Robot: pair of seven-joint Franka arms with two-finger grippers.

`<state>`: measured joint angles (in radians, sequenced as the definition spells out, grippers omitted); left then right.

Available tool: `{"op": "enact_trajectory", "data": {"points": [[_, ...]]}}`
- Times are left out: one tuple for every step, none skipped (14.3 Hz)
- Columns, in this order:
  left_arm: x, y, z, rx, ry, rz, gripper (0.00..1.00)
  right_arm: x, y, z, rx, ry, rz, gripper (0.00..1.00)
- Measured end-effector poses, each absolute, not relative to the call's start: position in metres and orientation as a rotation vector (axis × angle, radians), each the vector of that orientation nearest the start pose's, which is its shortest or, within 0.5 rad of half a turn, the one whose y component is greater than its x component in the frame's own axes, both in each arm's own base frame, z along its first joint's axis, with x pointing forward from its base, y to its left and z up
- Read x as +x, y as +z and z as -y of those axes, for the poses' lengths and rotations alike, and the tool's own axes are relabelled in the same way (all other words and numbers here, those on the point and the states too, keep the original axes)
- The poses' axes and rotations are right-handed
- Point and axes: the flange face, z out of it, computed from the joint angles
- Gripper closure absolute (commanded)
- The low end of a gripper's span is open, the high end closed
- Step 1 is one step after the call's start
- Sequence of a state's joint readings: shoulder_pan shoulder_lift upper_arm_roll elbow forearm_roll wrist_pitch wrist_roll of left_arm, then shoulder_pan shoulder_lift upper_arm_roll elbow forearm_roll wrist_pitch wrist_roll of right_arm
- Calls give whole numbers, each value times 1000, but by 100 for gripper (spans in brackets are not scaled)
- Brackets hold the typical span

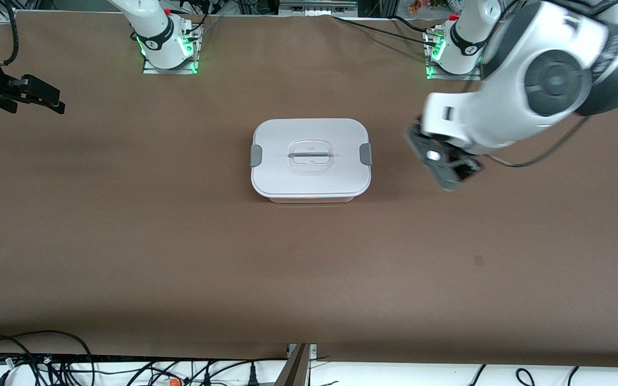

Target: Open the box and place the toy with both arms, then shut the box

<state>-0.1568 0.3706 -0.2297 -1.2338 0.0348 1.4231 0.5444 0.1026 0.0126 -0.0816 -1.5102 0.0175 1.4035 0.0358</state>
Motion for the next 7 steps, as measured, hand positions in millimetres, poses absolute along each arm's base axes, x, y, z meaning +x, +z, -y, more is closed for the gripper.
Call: {"op": "enact_trajectory", "data": {"points": [[611, 557, 196, -2833, 255, -1357, 0, 541, 632, -14, -3123, 187, -21, 0], [613, 566, 182, -2811, 239, -1299, 0, 541, 632, -14, -3123, 187, -21, 0], [613, 576, 169, -2804, 221, -1234, 0, 541, 632, -14, -3123, 187, -21, 0], [612, 585, 155, -2827, 209, -1136, 0, 541, 632, -14, -3123, 187, -21, 0], [611, 593, 139, -2868, 204, -1007, 0, 541, 632, -14, -3123, 187, -21, 0], [608, 600, 122, -2910, 203, -868, 0, 541, 632, -14, -3123, 187, -21, 0], [604, 608, 108, -2947, 196, -724, 0, 541, 632, -14, -3123, 187, -21, 0]]}}
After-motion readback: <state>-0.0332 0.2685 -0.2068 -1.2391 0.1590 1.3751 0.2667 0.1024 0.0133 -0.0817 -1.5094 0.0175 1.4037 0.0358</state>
